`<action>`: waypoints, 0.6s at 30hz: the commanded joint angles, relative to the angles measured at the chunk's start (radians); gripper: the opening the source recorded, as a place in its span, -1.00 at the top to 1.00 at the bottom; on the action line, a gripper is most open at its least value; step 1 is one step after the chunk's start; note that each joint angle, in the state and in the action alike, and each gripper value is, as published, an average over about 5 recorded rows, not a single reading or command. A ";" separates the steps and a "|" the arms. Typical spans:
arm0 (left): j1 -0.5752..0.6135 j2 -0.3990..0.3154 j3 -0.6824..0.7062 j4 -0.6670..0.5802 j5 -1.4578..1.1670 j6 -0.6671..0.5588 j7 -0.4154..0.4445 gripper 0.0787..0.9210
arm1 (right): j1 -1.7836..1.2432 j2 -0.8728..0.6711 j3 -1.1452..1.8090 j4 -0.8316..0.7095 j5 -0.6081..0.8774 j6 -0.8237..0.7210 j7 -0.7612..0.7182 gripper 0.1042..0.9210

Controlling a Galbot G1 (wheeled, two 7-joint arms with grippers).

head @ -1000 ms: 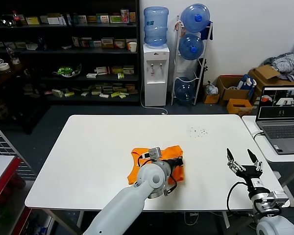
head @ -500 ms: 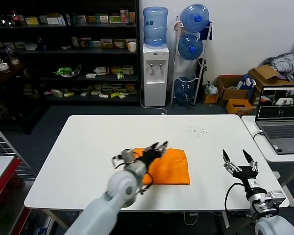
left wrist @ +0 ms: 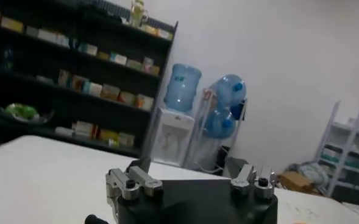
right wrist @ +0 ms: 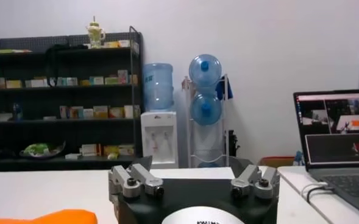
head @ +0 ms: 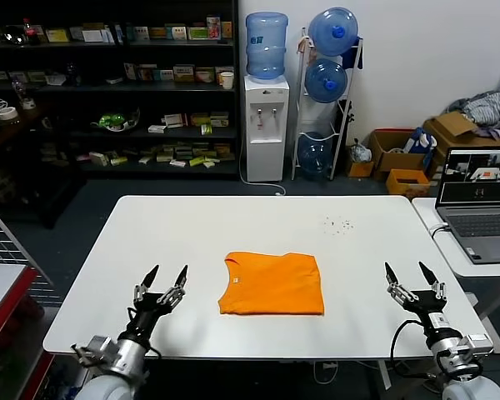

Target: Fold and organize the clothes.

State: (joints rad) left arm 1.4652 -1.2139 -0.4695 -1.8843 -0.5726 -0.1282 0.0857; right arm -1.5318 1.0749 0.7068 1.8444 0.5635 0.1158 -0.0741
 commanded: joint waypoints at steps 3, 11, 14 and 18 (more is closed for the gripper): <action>0.181 -0.112 -0.218 -0.040 0.139 -0.174 0.176 -0.77 | -0.047 0.092 0.059 -0.025 -0.134 0.134 -0.077 -0.76; 0.186 -0.101 -0.193 -0.056 0.130 -0.158 0.164 -0.77 | -0.043 0.138 0.063 -0.035 -0.177 0.155 -0.081 -0.76; 0.185 -0.104 -0.188 -0.055 0.129 -0.154 0.157 -0.77 | -0.041 0.146 0.065 -0.036 -0.179 0.154 -0.084 -0.76; 0.178 -0.111 -0.185 -0.050 0.132 -0.152 0.152 -0.77 | -0.040 0.152 0.065 -0.040 -0.186 0.154 -0.084 -0.76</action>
State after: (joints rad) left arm 1.6131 -1.3022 -0.6235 -1.9283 -0.4658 -0.2532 0.2136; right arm -1.5640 1.1888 0.7612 1.8149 0.4233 0.2395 -0.1434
